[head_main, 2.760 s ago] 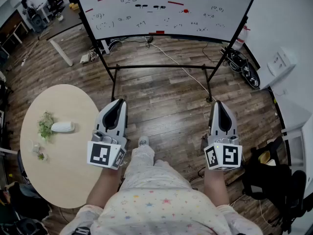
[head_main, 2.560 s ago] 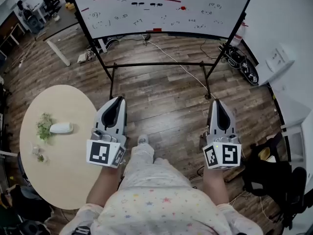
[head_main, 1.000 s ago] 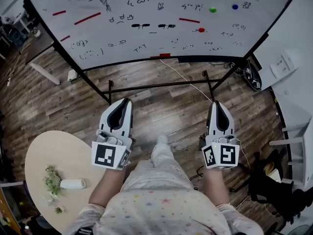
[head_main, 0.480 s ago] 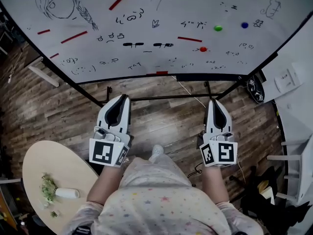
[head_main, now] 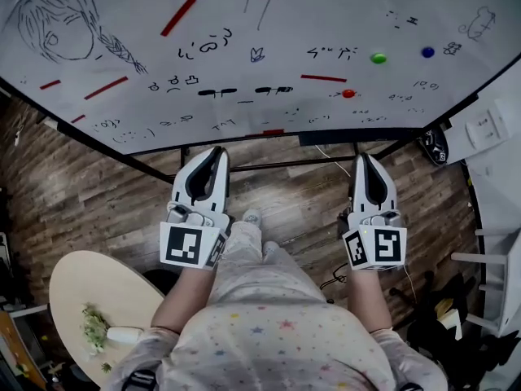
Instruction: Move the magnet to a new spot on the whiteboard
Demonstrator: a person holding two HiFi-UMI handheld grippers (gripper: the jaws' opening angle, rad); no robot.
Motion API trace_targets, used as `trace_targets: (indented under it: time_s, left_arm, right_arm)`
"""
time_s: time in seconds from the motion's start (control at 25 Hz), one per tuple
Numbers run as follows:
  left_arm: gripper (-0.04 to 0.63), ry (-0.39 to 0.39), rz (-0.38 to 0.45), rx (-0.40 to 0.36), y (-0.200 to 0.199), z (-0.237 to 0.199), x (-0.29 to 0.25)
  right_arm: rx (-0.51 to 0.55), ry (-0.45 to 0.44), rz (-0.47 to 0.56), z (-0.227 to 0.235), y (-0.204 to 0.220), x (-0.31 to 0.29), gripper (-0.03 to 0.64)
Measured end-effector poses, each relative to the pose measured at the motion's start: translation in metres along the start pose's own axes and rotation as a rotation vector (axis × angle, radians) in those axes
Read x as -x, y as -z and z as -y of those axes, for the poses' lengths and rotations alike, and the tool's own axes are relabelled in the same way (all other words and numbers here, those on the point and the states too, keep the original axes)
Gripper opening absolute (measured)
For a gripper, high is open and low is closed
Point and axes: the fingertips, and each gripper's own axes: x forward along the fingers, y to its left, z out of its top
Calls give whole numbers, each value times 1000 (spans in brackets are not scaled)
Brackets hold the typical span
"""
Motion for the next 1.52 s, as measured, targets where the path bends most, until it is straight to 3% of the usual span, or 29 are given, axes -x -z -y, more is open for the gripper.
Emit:
trace_targets:
  time_s: [0.28,0.56,0.92,1.16,1.52]
  left_arm:
    - [28,60,27,-14,4,-41,-72]
    - [26,101,2,0,20,-59,-106]
    - [26,5,-28,-6,30,-54,-119]
    - [27,-28,-33,8,37,-48,-129]
    - [26,-89,-19,-31,38,-49,-129]
  right_arm:
    - [33,77,21,10,-8,-54,2]
    - [10,142,6,29,2,-88,2]
    - [2,67,-46,47,15,-112,2]
    - [-11,55,-55,64,19,-121,3]
    - [-12,32,-75,78,33,-134,17]
